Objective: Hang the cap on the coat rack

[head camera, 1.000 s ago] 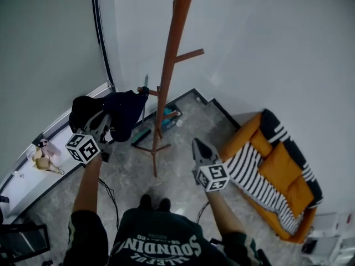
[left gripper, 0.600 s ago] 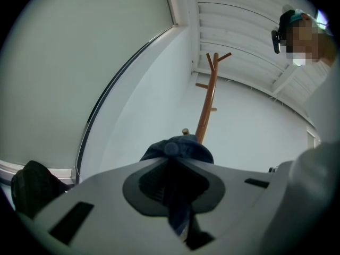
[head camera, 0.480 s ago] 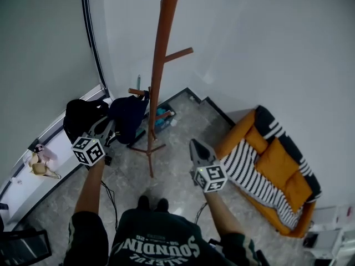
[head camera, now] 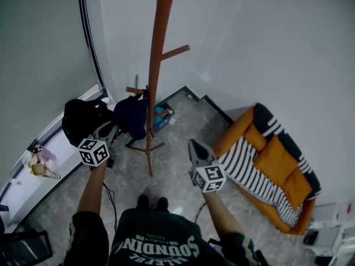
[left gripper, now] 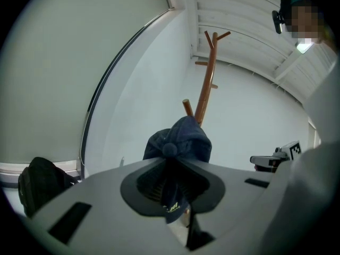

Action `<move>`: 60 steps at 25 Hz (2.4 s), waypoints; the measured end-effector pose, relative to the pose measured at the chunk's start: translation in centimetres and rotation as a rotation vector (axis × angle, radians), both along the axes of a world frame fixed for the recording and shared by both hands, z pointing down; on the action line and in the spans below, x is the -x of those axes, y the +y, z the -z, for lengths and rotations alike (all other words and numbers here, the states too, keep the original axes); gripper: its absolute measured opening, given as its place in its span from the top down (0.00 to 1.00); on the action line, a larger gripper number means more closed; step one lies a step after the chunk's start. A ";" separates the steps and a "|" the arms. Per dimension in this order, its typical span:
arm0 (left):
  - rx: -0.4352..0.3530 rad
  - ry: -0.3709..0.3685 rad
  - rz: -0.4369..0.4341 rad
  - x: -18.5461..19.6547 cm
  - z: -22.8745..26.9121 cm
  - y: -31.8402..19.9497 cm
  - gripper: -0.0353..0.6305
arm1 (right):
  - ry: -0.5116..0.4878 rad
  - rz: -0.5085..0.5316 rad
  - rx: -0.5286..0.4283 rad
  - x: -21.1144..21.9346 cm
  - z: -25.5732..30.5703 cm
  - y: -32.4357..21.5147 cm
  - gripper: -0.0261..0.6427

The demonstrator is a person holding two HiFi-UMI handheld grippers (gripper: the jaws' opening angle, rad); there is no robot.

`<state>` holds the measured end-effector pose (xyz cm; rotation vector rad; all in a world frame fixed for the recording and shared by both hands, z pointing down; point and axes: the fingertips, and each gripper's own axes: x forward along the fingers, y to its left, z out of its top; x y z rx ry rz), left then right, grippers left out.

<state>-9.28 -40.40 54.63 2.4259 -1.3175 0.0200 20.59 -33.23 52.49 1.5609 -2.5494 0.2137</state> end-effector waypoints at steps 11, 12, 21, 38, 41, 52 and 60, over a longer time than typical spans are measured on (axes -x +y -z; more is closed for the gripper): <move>-0.007 -0.103 -0.059 -2.0 -2.0 2.2 0.85 | -0.015 0.035 0.008 2.2 0.4 0.1 0.96; -0.012 -0.111 -0.050 -1.7 -2.0 2.5 0.85 | -0.017 0.040 0.007 2.5 0.4 0.0 0.96; -0.054 -0.229 0.012 0.2 -0.8 5.4 0.85 | -0.021 0.097 -0.028 5.4 0.7 -0.7 0.96; -0.163 -0.268 0.040 -3.4 4.0 9.4 0.95 | -0.007 0.166 -0.131 8.7 2.1 -0.6 0.96; -0.160 -0.260 0.034 -3.9 3.9 9.4 0.95 | -0.001 0.167 -0.141 8.6 2.5 -0.5 0.97; -0.152 -0.261 0.016 -4.7 3.2 9.5 0.95 | 0.006 0.191 -0.144 8.7 1.8 -0.4 0.97; -0.152 -0.257 0.009 -4.9 3.1 9.6 0.95 | 0.030 0.182 -0.106 8.4 1.3 -0.1 0.97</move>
